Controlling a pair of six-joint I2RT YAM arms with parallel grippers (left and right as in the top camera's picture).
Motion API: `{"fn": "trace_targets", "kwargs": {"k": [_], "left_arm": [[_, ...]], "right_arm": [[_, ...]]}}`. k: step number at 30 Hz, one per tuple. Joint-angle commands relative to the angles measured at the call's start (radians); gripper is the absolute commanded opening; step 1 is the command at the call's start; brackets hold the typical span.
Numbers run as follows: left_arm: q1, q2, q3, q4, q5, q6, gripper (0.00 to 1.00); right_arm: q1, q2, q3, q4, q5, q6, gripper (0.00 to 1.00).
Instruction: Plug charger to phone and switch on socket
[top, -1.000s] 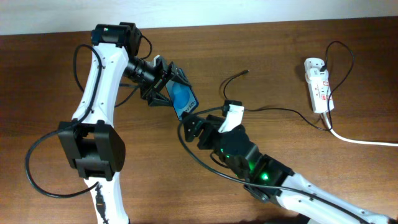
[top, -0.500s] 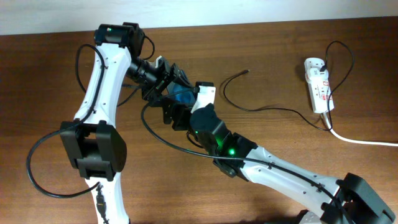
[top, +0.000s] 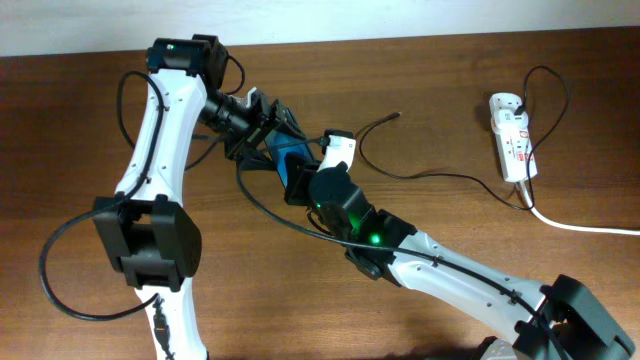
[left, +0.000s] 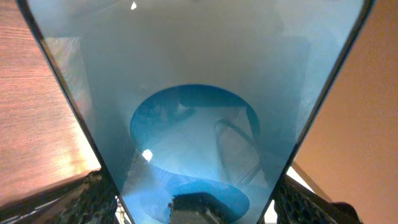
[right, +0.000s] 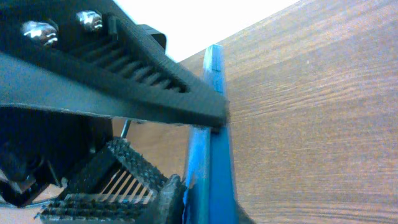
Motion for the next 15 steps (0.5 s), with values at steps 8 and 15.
{"fn": "trace_targets", "kwargs": {"k": [8,15], "left_arm": [[-0.002,-0.037,0.023,0.069,0.017,0.008,0.99],[0.039,-0.055,0.295,0.414,-0.013,-0.036,0.99]], "right_arm": [[0.006,-0.016,0.021,-0.02,-0.044,-0.048,0.06],[-0.109,-0.092,0.021,-0.162,-0.045,-0.048,0.04]]}}
